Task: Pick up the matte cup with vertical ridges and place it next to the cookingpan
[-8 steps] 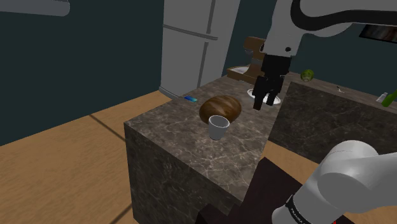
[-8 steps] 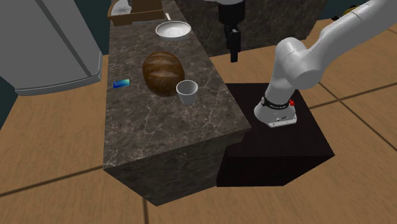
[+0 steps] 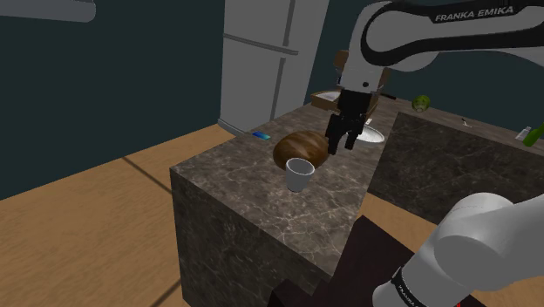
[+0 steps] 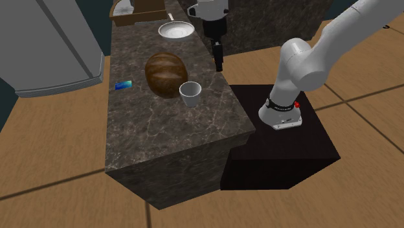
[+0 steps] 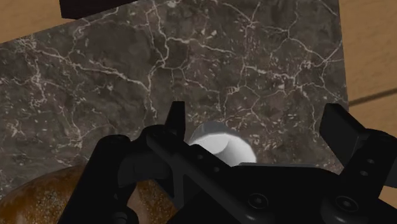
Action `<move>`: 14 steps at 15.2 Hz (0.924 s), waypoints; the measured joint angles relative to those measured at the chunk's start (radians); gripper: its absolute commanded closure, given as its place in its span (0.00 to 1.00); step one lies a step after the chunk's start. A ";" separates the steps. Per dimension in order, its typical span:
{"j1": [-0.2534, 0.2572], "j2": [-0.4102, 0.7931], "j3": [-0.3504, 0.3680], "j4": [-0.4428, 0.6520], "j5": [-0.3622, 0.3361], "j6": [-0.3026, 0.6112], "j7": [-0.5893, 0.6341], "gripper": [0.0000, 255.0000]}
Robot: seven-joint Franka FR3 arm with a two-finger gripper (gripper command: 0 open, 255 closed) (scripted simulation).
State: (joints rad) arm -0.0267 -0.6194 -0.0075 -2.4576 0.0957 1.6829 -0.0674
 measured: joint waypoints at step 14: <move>-0.022 0.453 -0.088 0.116 0.042 0.326 -0.147 0.00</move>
State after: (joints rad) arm -0.0484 -0.1664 -0.0951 -2.3413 0.1375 2.0087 -0.2142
